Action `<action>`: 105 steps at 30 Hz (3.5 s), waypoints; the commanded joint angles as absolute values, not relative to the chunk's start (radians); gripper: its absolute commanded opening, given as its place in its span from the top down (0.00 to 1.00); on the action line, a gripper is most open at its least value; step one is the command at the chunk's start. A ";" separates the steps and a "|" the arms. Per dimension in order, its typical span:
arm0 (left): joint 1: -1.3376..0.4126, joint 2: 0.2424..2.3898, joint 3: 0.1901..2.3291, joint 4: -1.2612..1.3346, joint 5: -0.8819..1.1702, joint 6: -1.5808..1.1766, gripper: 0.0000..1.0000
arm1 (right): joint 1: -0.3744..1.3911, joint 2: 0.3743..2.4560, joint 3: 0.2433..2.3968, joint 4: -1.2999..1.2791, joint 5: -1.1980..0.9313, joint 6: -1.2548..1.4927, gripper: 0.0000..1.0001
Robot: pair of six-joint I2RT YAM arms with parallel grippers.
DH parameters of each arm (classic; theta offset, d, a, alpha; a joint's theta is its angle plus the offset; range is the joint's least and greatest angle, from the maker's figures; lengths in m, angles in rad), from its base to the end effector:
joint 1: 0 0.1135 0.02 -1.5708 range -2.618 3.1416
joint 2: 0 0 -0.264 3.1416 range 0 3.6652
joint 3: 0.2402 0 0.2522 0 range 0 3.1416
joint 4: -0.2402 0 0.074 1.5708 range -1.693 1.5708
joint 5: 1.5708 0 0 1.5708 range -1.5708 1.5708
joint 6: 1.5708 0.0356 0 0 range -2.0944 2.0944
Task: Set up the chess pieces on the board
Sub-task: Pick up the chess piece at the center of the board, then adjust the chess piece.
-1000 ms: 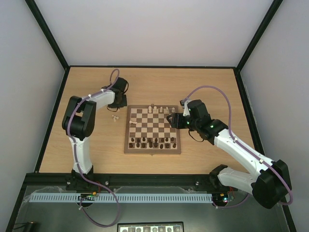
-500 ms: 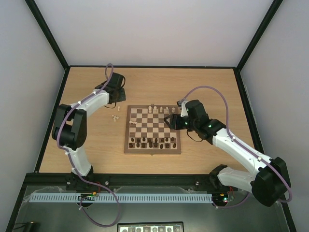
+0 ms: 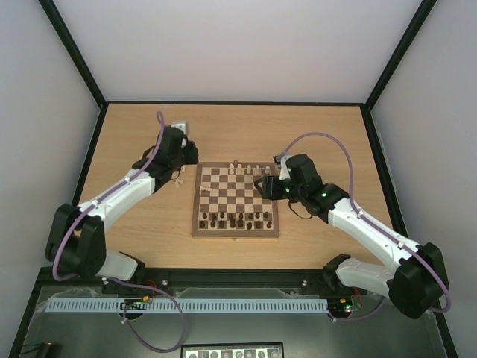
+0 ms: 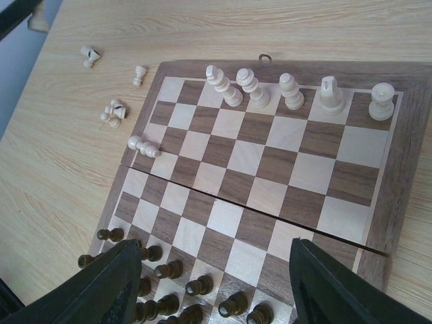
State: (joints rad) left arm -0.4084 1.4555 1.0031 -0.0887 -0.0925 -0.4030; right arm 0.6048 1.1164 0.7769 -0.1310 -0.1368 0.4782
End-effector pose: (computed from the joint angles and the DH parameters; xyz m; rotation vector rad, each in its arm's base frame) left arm 0.3042 -0.1280 0.2663 -0.0501 2.1328 -0.3855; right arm 0.2049 0.1476 0.2762 -0.2245 2.1247 0.8001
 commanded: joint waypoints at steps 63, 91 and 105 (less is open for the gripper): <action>-0.737 1.216 0.523 1.209 0.616 -0.682 0.97 | 0.650 0.962 0.616 0.552 -0.724 0.670 0.60; -0.755 1.220 0.565 1.090 0.610 -0.628 0.65 | 0.655 0.938 0.622 0.491 -0.703 0.639 0.89; -0.640 1.080 0.746 0.310 0.636 -0.471 0.58 | 0.672 0.909 0.673 0.188 -0.630 0.467 0.90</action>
State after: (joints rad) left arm -0.6716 1.1088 0.6907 0.5674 0.6262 -0.4988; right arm 0.6525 0.9234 0.6193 0.3088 -0.6624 0.5312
